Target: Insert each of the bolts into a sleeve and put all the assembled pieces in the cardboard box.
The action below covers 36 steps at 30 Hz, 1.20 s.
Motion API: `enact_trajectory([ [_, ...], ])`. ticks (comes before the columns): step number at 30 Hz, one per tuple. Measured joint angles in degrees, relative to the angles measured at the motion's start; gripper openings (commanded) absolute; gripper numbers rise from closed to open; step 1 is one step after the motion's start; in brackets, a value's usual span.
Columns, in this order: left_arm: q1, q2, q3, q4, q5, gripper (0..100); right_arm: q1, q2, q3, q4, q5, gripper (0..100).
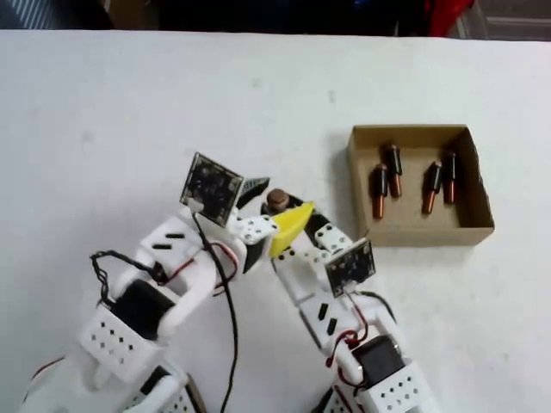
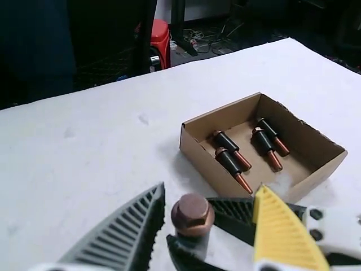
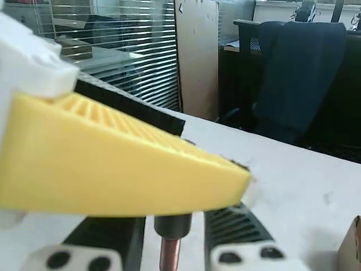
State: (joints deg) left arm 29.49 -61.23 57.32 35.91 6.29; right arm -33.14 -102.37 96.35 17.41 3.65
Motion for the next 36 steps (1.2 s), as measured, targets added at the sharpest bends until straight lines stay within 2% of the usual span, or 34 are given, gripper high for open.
enact_trajectory([
  [5,-0.35,0.0,-3.34,0.0,-3.52,23,0.0,0.0,0.0,1.23,0.0,1.7],
  [10,-6.33,0.0,-7.74,0.0,-5.01,2,0.0,0.0,0.0,1.76,0.0,1.7],
  [13,-9.58,0.0,-9.93,0.09,-5.1,5,0.0,0.0,0.0,1.76,0.0,1.7],
  [15,-10.81,0.0,-11.87,2.29,-5.1,4,0.0,0.0,0.0,1.76,0.0,1.7],
  [22,-11.43,-4.75,-21.8,18.9,-5.1,2,0.0,0.0,0.0,1.76,0.0,1.7],
  [31,-22.95,-17.93,-22.86,29.27,-5.1,2,0.0,0.0,0.0,3.25,0.0,1.7],
  [36,-25.67,-22.33,-22.86,34.46,-5.1,2,0.09,0.0,0.0,3.43,0.0,1.7],
])
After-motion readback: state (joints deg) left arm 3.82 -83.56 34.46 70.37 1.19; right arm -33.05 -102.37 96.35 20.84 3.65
